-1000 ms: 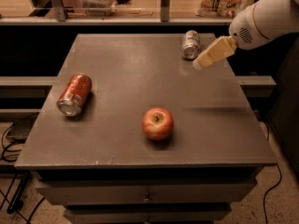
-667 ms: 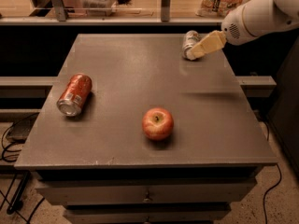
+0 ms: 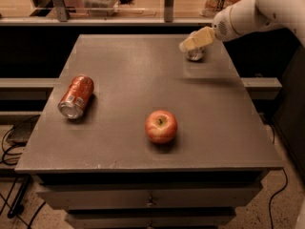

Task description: Move 7up can near coke can

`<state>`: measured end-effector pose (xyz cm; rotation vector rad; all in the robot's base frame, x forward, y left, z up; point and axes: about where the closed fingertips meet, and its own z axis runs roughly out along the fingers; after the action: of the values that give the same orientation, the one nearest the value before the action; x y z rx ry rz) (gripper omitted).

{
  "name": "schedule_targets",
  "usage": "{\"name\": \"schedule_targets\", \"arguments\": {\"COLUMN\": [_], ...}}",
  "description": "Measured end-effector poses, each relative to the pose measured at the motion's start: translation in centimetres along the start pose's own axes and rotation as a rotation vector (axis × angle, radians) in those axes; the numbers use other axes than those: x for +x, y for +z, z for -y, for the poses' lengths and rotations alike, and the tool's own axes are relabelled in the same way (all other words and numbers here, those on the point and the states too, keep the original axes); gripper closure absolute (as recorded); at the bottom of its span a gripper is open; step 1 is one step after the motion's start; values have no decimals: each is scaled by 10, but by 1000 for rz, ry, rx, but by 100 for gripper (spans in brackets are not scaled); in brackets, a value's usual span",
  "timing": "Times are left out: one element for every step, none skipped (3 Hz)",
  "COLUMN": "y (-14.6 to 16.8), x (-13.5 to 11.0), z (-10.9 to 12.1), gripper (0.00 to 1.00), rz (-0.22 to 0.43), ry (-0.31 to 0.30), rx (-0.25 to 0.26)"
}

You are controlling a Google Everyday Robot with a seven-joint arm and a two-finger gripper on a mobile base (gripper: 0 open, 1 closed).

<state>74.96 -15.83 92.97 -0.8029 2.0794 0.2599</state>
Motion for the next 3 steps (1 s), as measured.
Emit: {"name": "schedule_targets", "arguments": {"y": [5, 15, 38], "x": [-3, 0, -12], "z": [3, 0, 0], "gripper": [0, 0, 0], "rz": [9, 16, 63], "ry": [13, 83, 170], "rx": [1, -1, 10]}}
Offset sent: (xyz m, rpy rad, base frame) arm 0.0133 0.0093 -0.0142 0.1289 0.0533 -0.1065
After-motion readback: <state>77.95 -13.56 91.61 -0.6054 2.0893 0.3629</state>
